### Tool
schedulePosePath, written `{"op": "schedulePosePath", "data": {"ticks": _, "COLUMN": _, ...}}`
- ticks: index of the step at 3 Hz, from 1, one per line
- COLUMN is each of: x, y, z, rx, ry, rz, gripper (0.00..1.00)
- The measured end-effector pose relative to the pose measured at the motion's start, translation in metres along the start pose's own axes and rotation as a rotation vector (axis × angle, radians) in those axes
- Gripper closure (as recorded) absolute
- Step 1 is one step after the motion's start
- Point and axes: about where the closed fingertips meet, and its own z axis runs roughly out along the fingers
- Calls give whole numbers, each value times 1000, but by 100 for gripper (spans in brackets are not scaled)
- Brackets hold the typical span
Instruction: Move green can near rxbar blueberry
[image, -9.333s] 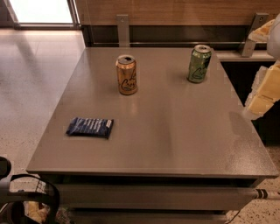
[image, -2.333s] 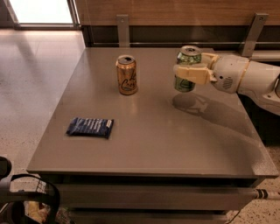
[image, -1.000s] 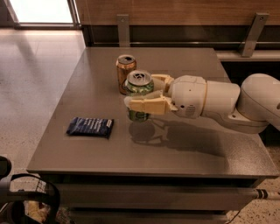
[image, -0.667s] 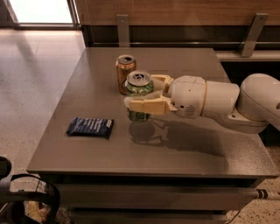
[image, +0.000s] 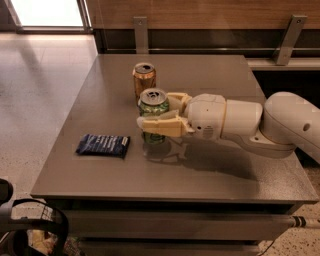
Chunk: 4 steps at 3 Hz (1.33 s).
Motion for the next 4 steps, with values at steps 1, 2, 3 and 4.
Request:
{"op": "schedulePosePath", "data": {"ticks": 1, "x": 12, "y": 12, "z": 24, "rx": -19, "ry": -15, "rz": 5, "gripper": 100}}
{"op": "schedulePosePath", "data": {"ticks": 2, "x": 15, "y": 21, "z": 37, "rx": -37, "ry": -17, "rz": 10, "gripper": 100}}
{"op": "schedulePosePath", "data": {"ticks": 3, "x": 28, "y": 29, "z": 36, "rx": -10, "ry": 33, "rz": 47, "gripper": 100}}
{"op": "schedulePosePath", "data": {"ticks": 4, "x": 38, "y": 30, "z": 30, "rx": 19, "ry": 55, "rz": 68, "gripper": 100}}
